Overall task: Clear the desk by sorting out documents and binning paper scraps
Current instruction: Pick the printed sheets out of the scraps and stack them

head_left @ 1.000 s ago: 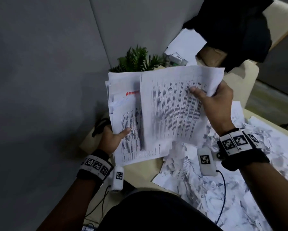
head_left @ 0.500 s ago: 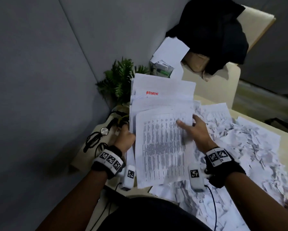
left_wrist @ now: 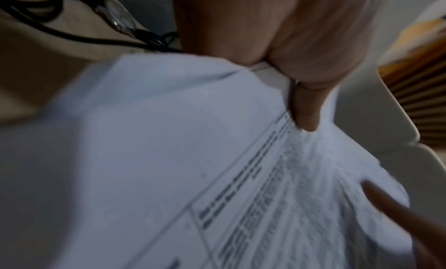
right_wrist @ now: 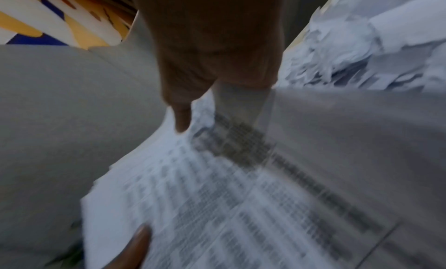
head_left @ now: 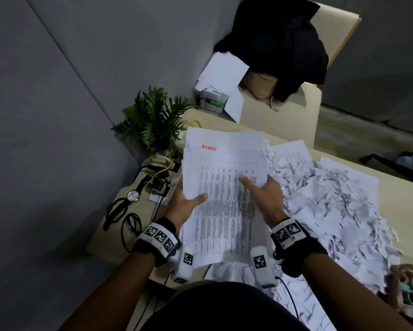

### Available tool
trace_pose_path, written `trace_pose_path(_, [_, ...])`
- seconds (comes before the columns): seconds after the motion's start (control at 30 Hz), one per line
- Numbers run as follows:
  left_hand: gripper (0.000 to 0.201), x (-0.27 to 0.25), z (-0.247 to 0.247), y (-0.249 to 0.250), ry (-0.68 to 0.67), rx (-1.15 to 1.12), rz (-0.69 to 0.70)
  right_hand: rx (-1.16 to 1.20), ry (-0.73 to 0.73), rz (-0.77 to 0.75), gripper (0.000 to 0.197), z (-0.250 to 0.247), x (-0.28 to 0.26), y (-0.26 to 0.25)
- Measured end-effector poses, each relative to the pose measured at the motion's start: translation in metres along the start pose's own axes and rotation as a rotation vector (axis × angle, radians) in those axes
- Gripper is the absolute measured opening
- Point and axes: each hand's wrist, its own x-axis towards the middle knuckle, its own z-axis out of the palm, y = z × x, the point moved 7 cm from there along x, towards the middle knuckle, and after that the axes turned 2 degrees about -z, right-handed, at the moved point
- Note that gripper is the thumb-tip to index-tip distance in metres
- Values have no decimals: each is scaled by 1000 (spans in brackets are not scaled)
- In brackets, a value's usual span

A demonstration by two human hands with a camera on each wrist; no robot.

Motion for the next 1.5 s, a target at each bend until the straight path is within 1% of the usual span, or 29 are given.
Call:
trace_pose_path(0.03, [33, 3, -5, 2, 2, -33, 8, 89, -91, 37, 27, 0, 1, 2])
trace_pose_path(0.07, [35, 3, -8, 7, -17, -62, 12, 206, -200, 80, 11, 2, -1, 2])
trace_pose_path(0.1, [37, 4, -9, 8, -38, -91, 9, 329, -306, 120, 6, 3, -3, 2])
trace_pose_path(0.13, [38, 4, -8, 9, -73, -98, -10, 434, -391, 147, 10, 4, -6, 2])
trace_pose_path(0.2, [35, 2, 2, 11, -172, -74, -61, 507, -465, 158, 43, 4, -9, 4])
trace_pose_path(0.23, [35, 1, 6, 12, -225, -29, -87, 487, -464, 144, 50, 4, -9, 5])
trace_pose_path(0.3, [43, 2, 8, 14, -244, 114, -89, 425, -393, 102, 46, 3, -9, 6])
trace_pose_path(0.33, [46, 4, 6, 17, -216, 165, -58, 408, -356, 86, 43, 2, -9, 7])
trace_pose_path(0.37, [44, 5, 2, 22, -175, 194, -18, 411, -340, 65, 42, 1, -10, 6])
trace_pose_path(0.43, [30, 3, -9, 37, -42, 221, 72, 380, -359, 39, 42, 2, -9, 3])
trace_pose_path(0.5, [22, 0, -25, 55, 69, 241, 159, 158, -440, 25, 43, 6, -5, 8])
trace_pose_path(0.57, [17, -1, -42, 70, 130, 268, 252, -263, -501, -3, 46, 9, -2, 25])
trace_pose_path(0.6, [15, -1, -50, 76, 155, 287, 287, -494, -488, -73, 46, 11, -1, 31])
trace_pose_path(0.63, [14, -2, -59, 82, 180, 304, 305, -673, -467, -177, 38, 16, -4, 33])
trace_pose_path(0.67, [15, -3, -67, 86, 202, 308, 317, -769, -474, -288, 30, 25, -11, 32])
trace_pose_path(0.73, [16, -3, -81, 90, 221, 313, 331, -876, -624, -474, 27, 52, -35, 38])
trace_pose_path(0.8, [18, -4, -91, 89, 235, 300, 334, -1022, -813, -632, 35, 76, -61, 53])
trace_pose_path(0.9, [21, -6, -101, 80, 255, 287, 307, -1089, -977, -890, 48, 98, -88, 80])
trace_pose_path(0.93, [22, -8, -102, 77, 258, 285, 296, -1077, -1003, -991, 45, 104, -98, 87])
trace_pose_path(1.0, [23, -12, -101, 72, 247, 284, 296, -1087, -1031, -1193, 31, 110, -116, 94])
trace_pose_path(1.03, [23, -14, -100, 70, 240, 285, 296, -1137, -1015, -1269, 24, 111, -119, 100])
trace_pose_path(1.07, [22, -15, -99, 67, 239, 290, 292, -1177, -979, -1319, 22, 112, -120, 103])
trace_pose_path(1.17, [19, -16, -99, 58, 231, 307, 277, -1247, -890, -1397, 33, 115, -120, 104])
trace_pose_path(1.2, [18, -16, -100, 55, 229, 313, 268, -1268, -864, -1393, 35, 116, -119, 101])
trace_pose_path(1.27, [17, -15, -101, 49, 225, 322, 249, -1290, -821, -1325, 37, 120, -112, 93])
trace_pose_path(1.3, [21, -15, -102, 47, 225, 327, 240, -1285, -810, -1291, 36, 122, -109, 90])
trace_pose_path(1.37, [26, -16, -101, 44, 229, 322, 227, -1241, -812, -1281, 27, 126, -107, 88])
trace_pose_path(1.43, [21, -17, -101, 44, 231, 314, 231, -1253, -836, -1334, 21, 129, -108, 89])
trace_pose_path(1.5, [20, -19, -102, 44, 240, 321, 237, -1262, -861, -1373, 23, 131, -110, 88])
